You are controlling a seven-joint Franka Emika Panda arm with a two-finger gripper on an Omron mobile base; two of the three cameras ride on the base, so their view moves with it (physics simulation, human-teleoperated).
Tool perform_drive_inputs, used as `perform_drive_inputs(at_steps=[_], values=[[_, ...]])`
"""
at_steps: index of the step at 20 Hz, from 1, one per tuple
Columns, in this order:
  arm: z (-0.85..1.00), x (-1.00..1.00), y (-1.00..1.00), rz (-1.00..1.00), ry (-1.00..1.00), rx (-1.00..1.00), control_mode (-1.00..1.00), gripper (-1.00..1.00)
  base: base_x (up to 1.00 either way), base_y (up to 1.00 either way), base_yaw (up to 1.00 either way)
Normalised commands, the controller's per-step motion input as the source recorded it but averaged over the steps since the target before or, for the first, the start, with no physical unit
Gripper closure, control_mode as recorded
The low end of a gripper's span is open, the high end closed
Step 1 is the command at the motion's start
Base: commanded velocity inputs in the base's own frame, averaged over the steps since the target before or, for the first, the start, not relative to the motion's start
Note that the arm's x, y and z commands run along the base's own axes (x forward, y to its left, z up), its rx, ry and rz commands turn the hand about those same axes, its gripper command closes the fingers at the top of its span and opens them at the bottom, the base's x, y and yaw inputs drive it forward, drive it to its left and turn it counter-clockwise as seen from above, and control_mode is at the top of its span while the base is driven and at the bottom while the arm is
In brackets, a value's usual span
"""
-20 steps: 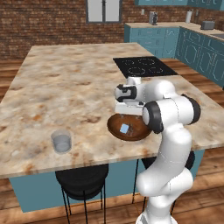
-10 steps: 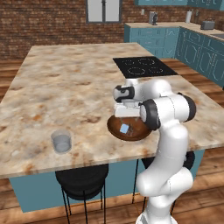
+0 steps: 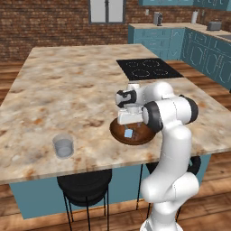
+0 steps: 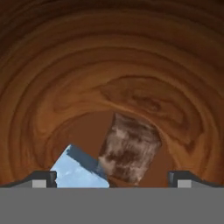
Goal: There are four ice cubes in the ice bowl. Place two ice cubes in each glass of water.
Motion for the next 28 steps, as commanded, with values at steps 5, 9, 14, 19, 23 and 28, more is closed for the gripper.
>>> perform_drive_inputs(at_steps=[5,9,14,19,23,28], values=[[-0.07,-0.04,0.02,0.22,0.0,0.05,-1.0,-1.0,0.0,0.0,0.0],[0.09,0.05,0.0,0.18,0.0,0.02,-1.0,-1.0,0.0,0.0,0.0],[0.29,0.46,0.01,0.13,0.0,0.02,-1.0,-1.0,0.0,0.0,0.0],[-0.06,0.19,0.33,0.08,0.03,0.04,-1.0,-1.0,0.0,0.0,0.0],[-0.23,0.0,0.29,0.06,0.05,0.03,-1.0,-1.0,0.0,0.0,0.0],[-0.1,0.0,-0.02,0.01,0.04,0.0,-1.0,-1.0,0.0,0.0,0.0]])
